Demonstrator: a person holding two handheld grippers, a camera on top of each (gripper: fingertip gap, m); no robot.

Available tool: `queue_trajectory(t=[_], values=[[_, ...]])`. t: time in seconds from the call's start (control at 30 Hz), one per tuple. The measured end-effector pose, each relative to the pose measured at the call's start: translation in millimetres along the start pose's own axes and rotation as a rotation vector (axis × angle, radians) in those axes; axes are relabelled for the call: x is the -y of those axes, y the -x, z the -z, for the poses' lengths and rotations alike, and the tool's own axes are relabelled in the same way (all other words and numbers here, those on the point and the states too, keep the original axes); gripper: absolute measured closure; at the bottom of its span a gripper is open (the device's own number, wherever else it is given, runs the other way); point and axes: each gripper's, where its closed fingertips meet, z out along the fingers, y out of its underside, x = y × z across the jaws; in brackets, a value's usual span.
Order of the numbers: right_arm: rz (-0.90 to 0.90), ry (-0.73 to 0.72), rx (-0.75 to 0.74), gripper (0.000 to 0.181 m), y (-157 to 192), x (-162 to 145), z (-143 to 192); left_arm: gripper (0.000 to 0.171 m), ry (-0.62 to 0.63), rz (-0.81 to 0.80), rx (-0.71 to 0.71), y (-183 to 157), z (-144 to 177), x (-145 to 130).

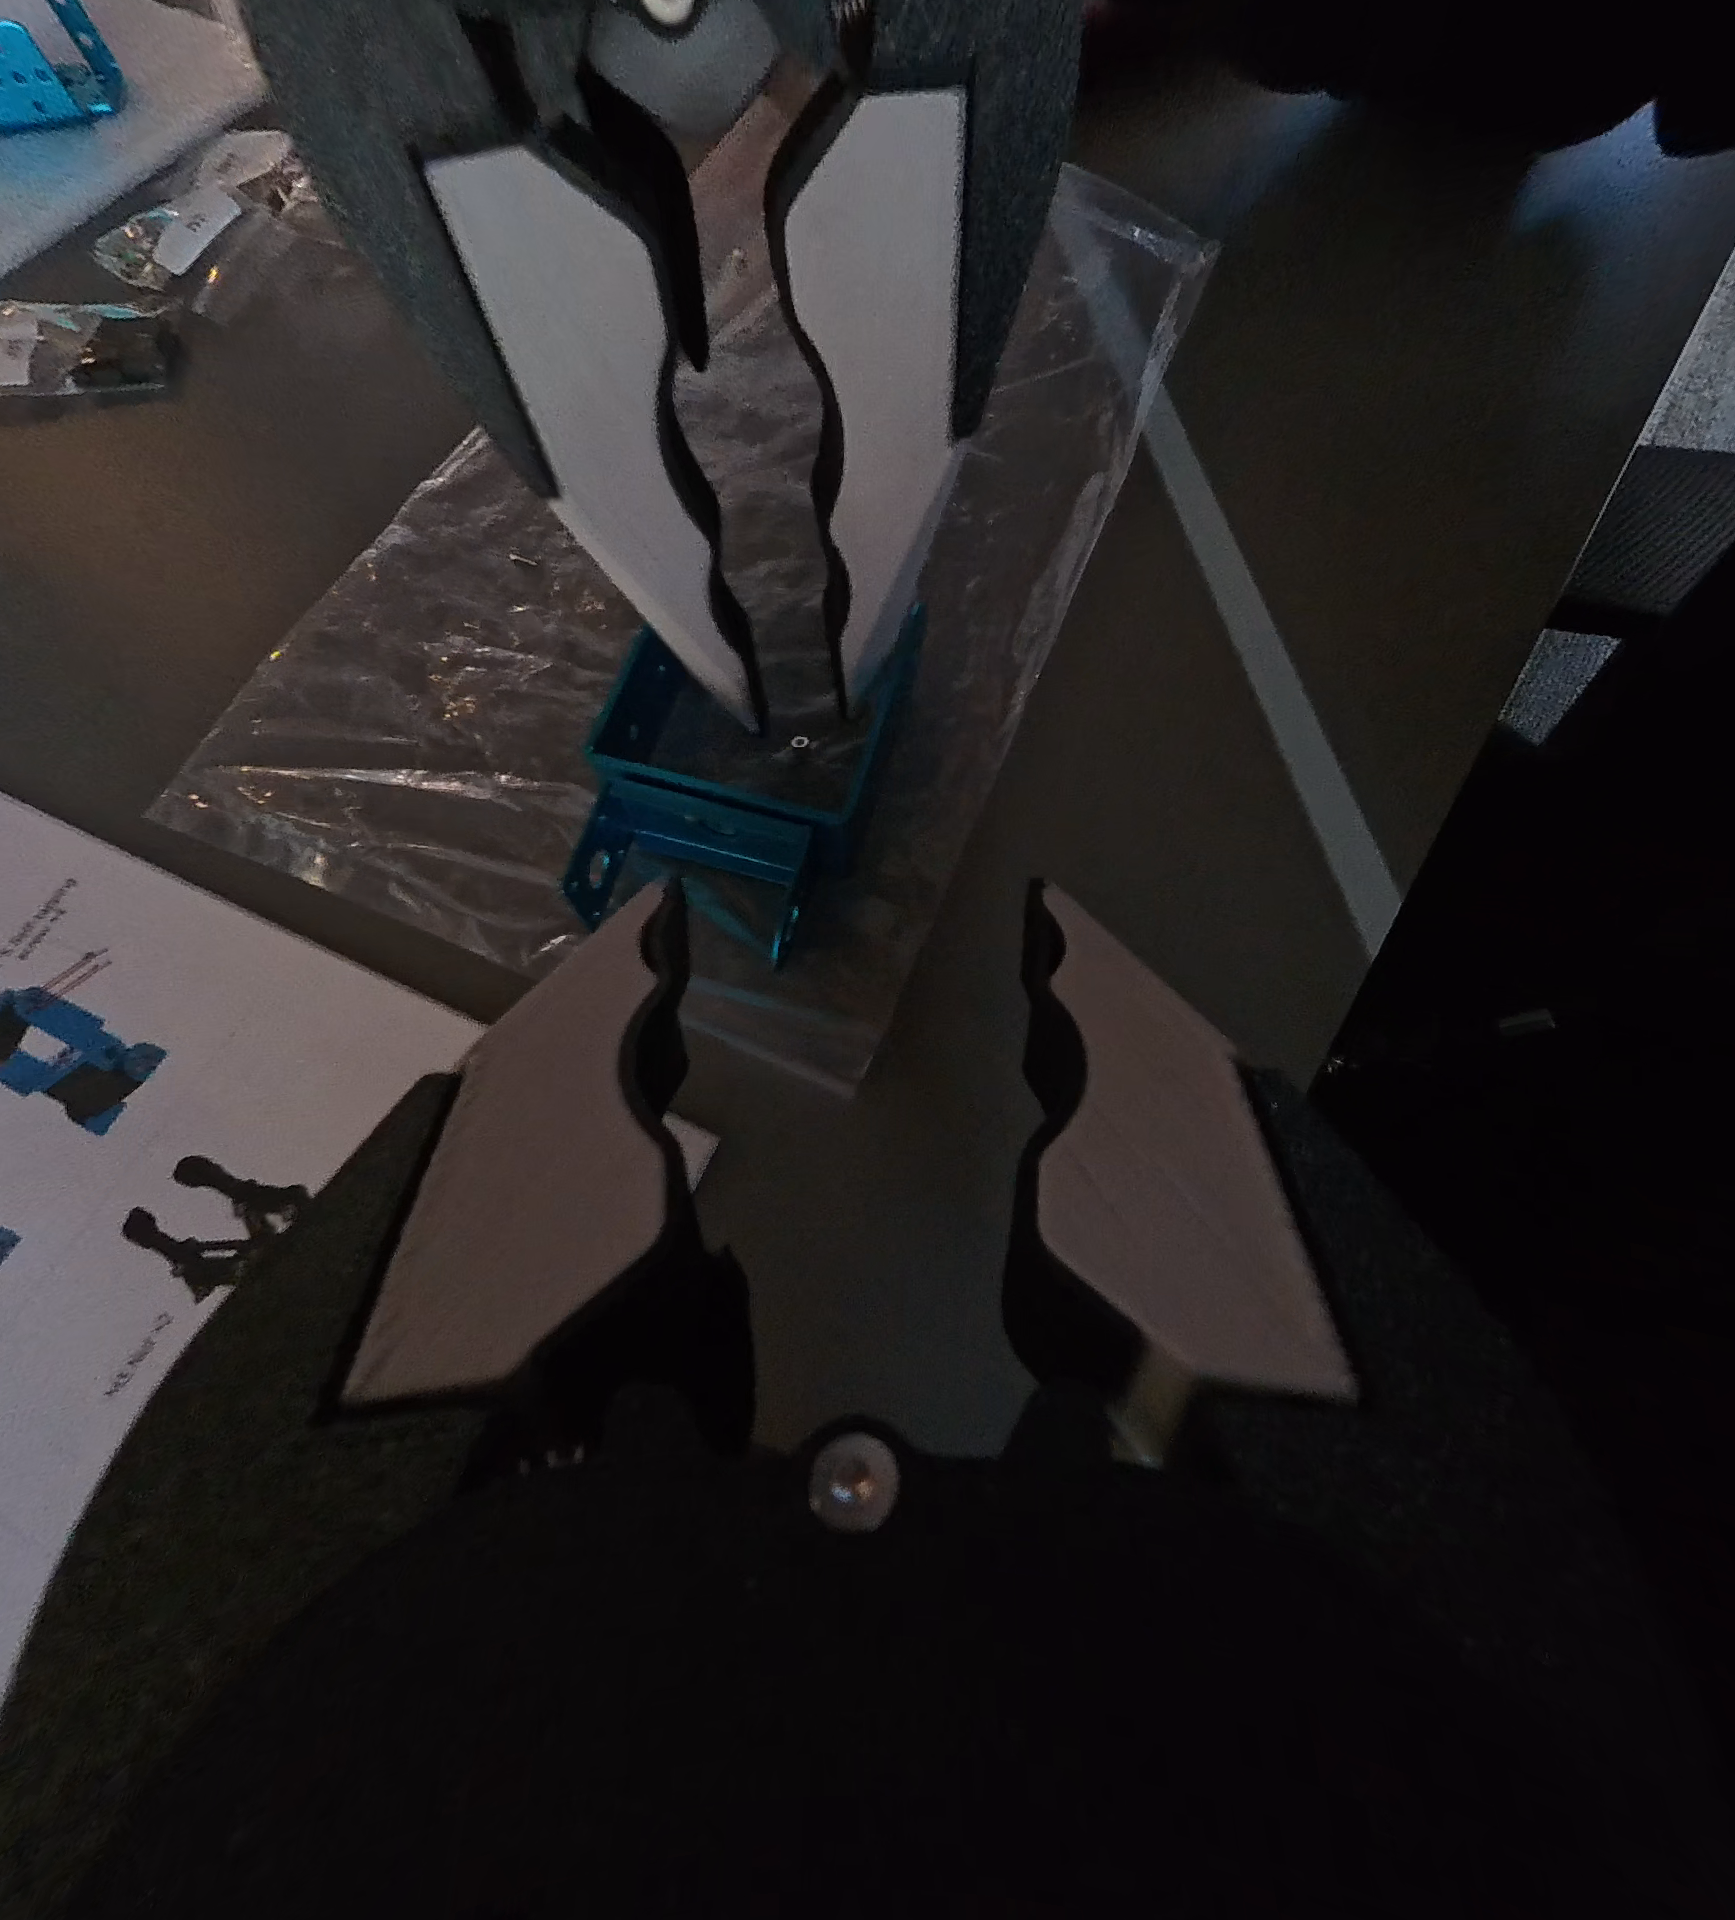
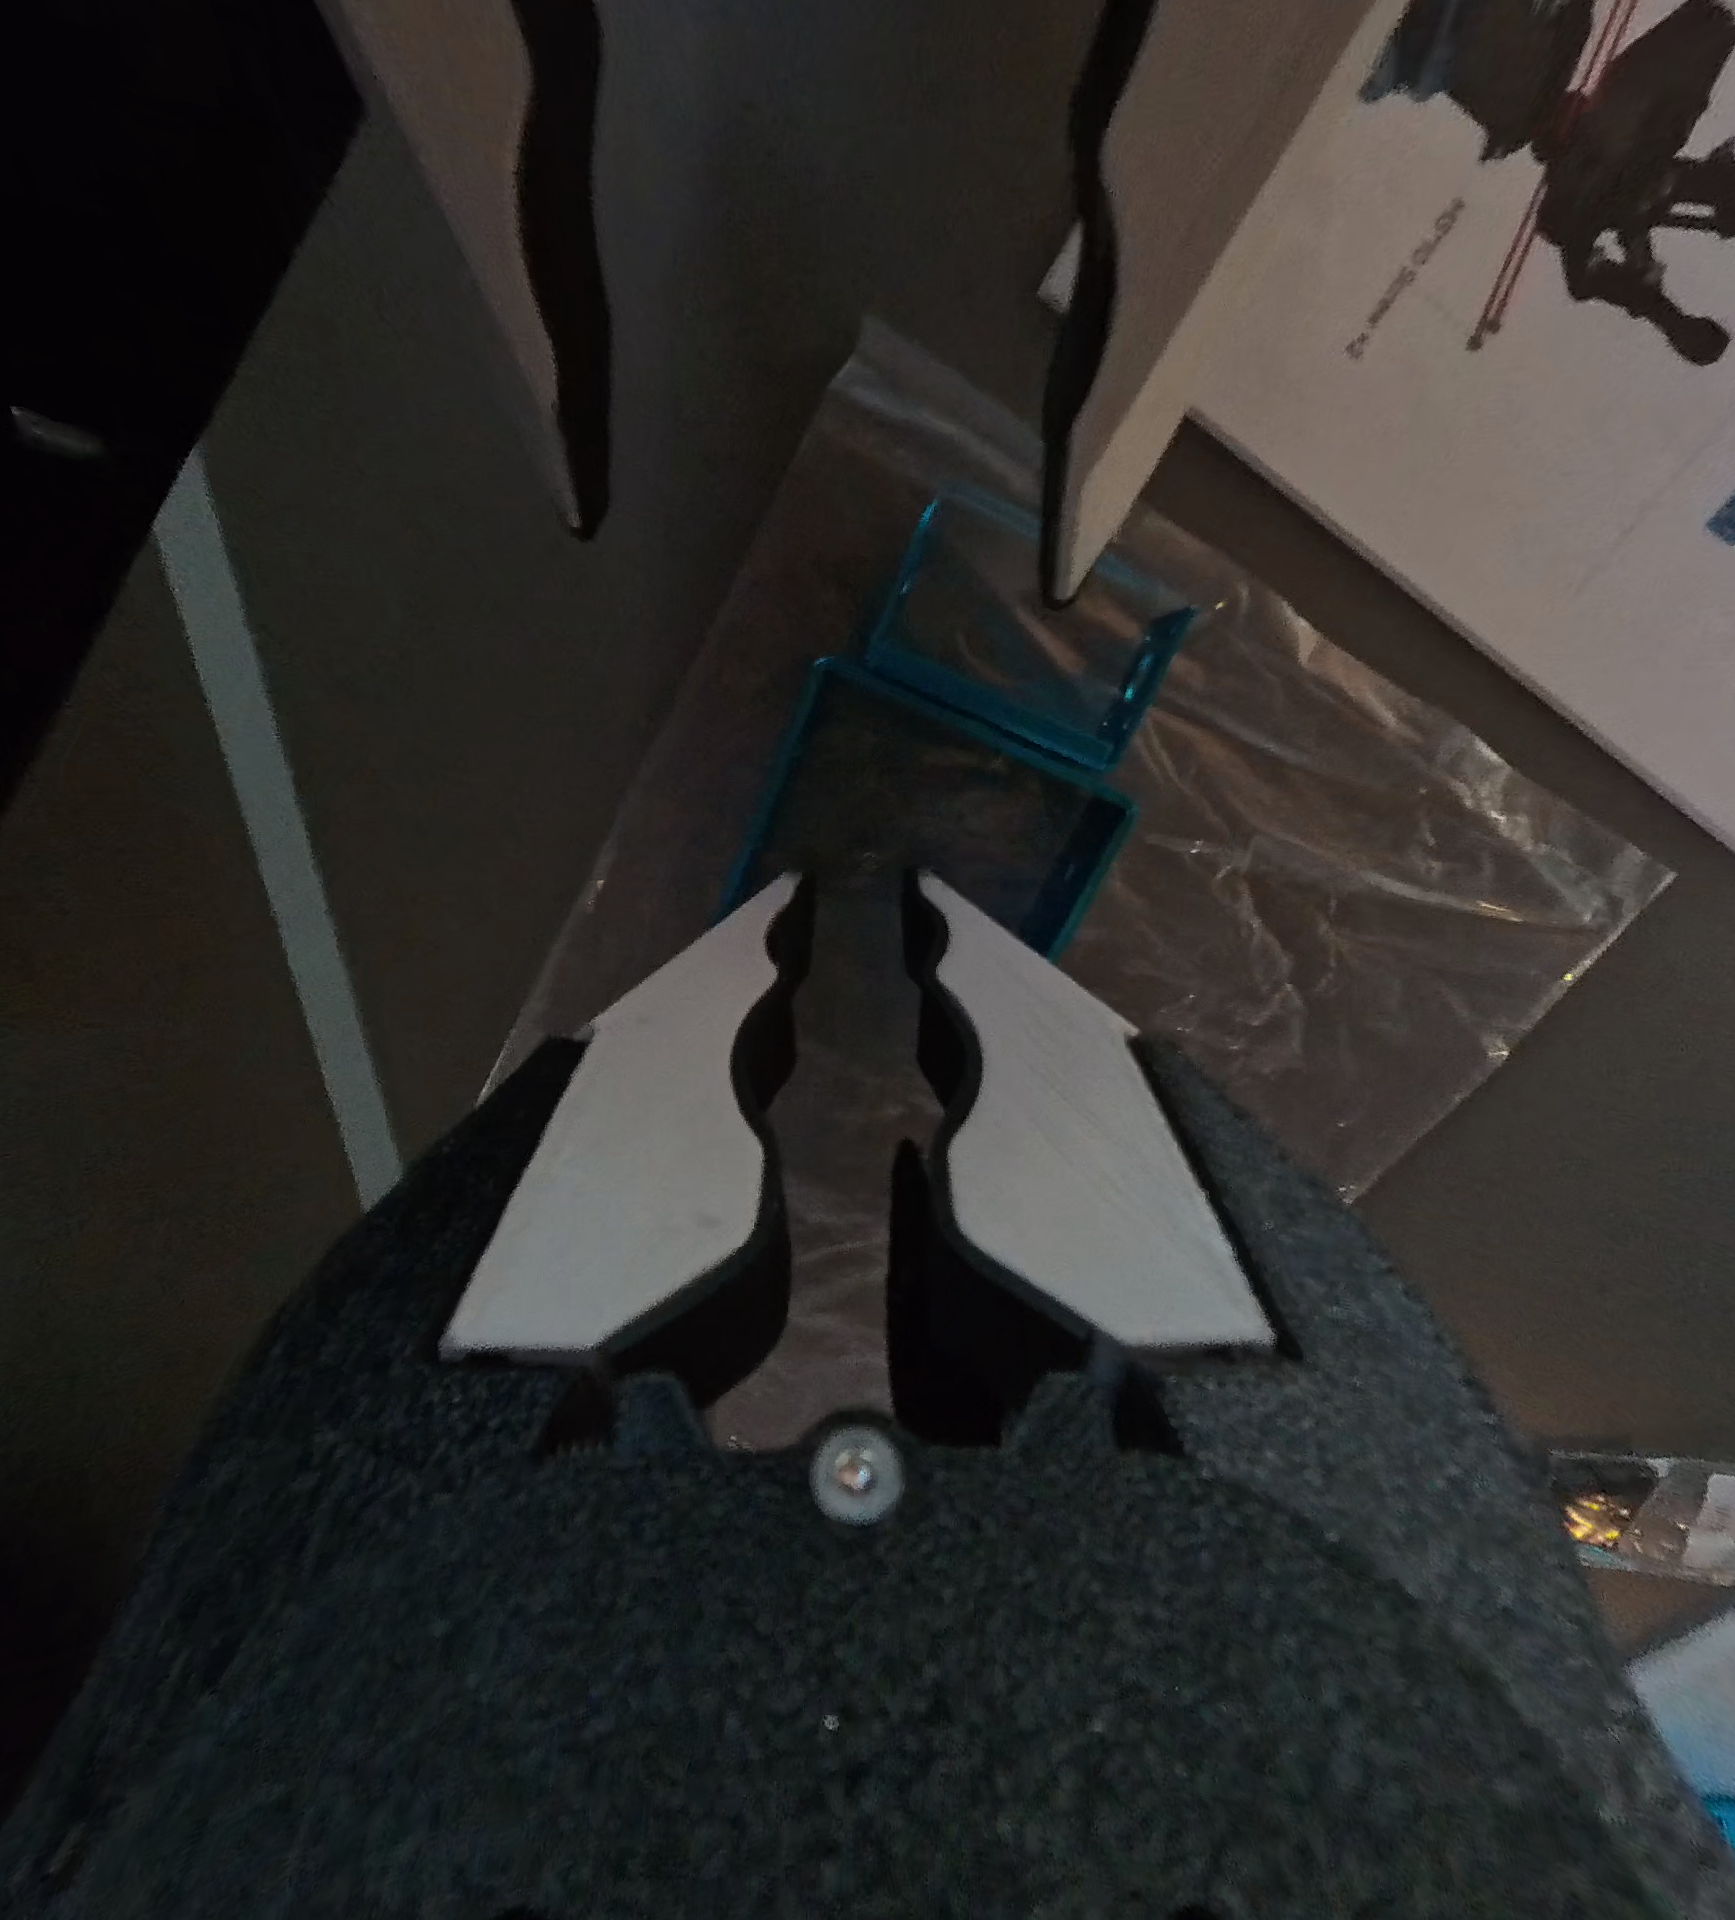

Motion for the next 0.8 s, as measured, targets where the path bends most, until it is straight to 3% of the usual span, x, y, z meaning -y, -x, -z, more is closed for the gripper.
queue_trajectory(t=[0.8], values=[[0.056, 0.000, -0.036, 0.178, -3.1, 2.4, -3.7, 0.107, 0.010, 0.005, -0.010, -0.3, -0.6, -2.1]])
